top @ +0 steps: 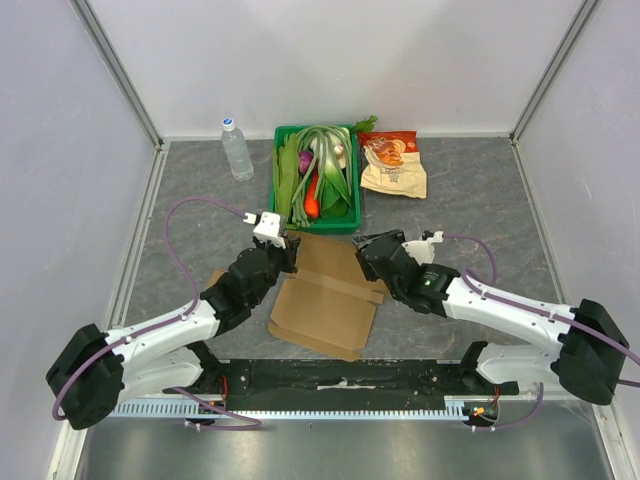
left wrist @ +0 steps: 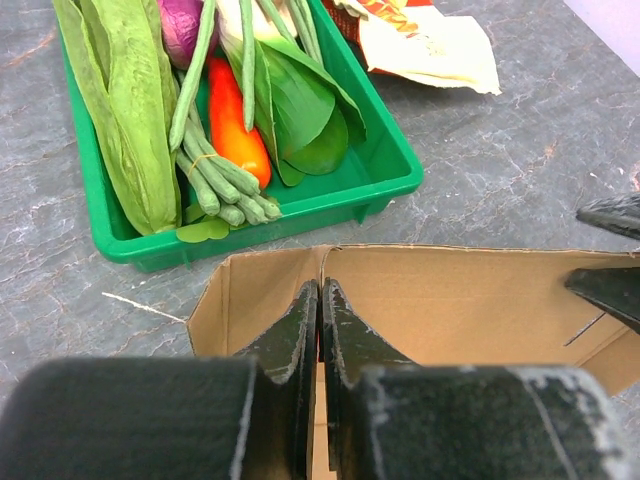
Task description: Fold the paper box
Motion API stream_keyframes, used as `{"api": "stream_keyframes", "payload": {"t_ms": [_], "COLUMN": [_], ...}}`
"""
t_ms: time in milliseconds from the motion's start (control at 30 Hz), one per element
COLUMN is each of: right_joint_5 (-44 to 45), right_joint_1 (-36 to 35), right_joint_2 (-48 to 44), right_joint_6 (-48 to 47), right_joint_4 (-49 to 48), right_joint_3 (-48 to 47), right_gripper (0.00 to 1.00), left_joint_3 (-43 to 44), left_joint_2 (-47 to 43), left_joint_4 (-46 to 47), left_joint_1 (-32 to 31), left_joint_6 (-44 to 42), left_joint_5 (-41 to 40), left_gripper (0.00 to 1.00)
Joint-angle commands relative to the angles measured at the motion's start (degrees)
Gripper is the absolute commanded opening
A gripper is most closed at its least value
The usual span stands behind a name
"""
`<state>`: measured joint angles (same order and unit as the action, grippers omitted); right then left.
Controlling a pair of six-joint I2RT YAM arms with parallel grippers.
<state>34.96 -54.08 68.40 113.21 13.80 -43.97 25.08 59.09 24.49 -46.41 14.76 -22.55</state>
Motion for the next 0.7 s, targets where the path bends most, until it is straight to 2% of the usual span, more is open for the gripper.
{"api": "stream_keyframes", "payload": {"t_ms": [0, 167, 267, 533, 633, 667], "right_joint_5": [0.81, 0.46, 0.72, -0.42, -0.42, -0.42], "right_joint_1": [0.21, 0.74, 1.0, 1.53, 1.61, 1.79], "right_joint_2": [1.56, 1.91, 1.39, 2.0, 1.82, 1.56], "right_joint_6": [21.09, 21.0, 21.44, 22.06, 21.88, 21.88], "right_joint_4": [-4.65, -5.63, -6.86, -9.49, -9.67, -9.76], "right_joint_3": [-1.83, -1.83, -0.6, 0.55, 1.07, 1.86], "right_gripper": [0.5, 0.47, 0.41, 0.34, 0.26, 0.17], "left_joint_3": [0.06, 0.41, 0.41, 0.49, 1.11, 1.37], "left_joint_2": [-0.56, -0.12, 0.24, 1.55, 1.99, 2.17], "left_joint_4": [4.51, 4.51, 4.86, 5.83, 5.22, 3.74], "left_joint_1": [-0.87, -1.49, -1.75, -2.98, -3.07, -3.07], "left_joint_6": [1.76, 1.23, 1.41, 1.67, 2.28, 2.81], "left_joint_5": [-2.41, -2.94, -3.12, -3.82, -3.65, -3.56], "left_gripper": [0.08, 0.08, 0.08, 0.08, 0.09, 0.13]}}
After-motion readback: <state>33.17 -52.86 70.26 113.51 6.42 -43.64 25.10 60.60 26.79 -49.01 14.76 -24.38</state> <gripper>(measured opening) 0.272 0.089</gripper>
